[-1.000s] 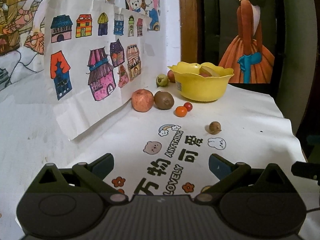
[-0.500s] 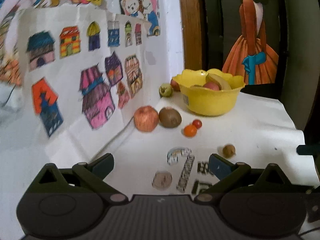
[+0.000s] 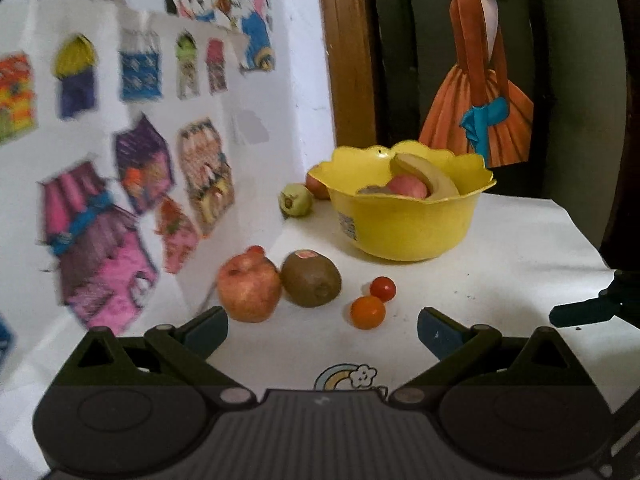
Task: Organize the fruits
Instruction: 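Move the right tool to the brown longan while the left tool approaches the orange cherry tomato, then close the right gripper on the longan while the left gripper closes on the orange tomato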
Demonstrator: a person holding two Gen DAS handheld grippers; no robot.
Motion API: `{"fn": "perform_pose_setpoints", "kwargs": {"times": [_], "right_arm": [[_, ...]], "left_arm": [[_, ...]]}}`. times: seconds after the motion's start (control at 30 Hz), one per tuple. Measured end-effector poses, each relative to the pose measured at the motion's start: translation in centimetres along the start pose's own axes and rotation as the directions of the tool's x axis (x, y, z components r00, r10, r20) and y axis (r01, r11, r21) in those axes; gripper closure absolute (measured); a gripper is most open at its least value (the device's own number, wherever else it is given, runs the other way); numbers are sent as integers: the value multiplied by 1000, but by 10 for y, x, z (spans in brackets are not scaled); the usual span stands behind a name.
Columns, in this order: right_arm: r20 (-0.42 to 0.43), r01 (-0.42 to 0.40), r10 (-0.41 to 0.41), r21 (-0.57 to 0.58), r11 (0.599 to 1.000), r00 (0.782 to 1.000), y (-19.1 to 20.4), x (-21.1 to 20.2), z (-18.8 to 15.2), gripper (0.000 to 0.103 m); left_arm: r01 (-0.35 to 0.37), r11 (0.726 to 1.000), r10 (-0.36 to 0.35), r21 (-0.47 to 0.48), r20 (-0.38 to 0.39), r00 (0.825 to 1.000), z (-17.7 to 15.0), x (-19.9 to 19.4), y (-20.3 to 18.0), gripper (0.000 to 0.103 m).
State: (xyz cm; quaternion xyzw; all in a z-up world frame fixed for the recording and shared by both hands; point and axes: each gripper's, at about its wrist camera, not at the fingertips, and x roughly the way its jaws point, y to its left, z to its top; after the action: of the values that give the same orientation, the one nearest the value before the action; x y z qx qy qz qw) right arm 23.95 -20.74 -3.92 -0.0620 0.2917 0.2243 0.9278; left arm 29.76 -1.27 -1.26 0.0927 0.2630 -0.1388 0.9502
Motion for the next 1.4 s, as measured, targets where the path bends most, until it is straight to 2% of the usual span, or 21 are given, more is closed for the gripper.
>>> {"fn": "perform_pose_setpoints", "kwargs": {"times": [0.3, 0.53, 0.83, 1.1, 1.23, 1.4], "right_arm": [[-36, -48, 47, -17, 999, 998, -9, 24, 0, 25], [-65, -65, 63, -17, 998, 996, -11, 38, 1, 40], [-74, -62, 60, -24, 998, 995, -12, 44, 2, 47], [-62, -56, 54, -17, 998, 997, -11, 43, 1, 59], [-58, -53, 52, -17, 998, 997, -12, 43, 1, 65], [-56, -51, 50, -19, 999, 997, -12, 43, 1, 72]], "left_arm": [[81, 997, -80, 8, -46, 996, -7, 55, -5, 0], [97, 995, -97, -7, -54, 994, -4, 75, -7, 2], [115, 993, -116, -20, -72, 991, 0, 92, -8, 14], [127, 991, -131, -42, -104, 986, -5, 101, -8, 32], [124, 991, -128, -51, -106, 986, -5, 102, -7, 37], [117, 992, -122, -51, -104, 987, -5, 100, -7, 51]]}}
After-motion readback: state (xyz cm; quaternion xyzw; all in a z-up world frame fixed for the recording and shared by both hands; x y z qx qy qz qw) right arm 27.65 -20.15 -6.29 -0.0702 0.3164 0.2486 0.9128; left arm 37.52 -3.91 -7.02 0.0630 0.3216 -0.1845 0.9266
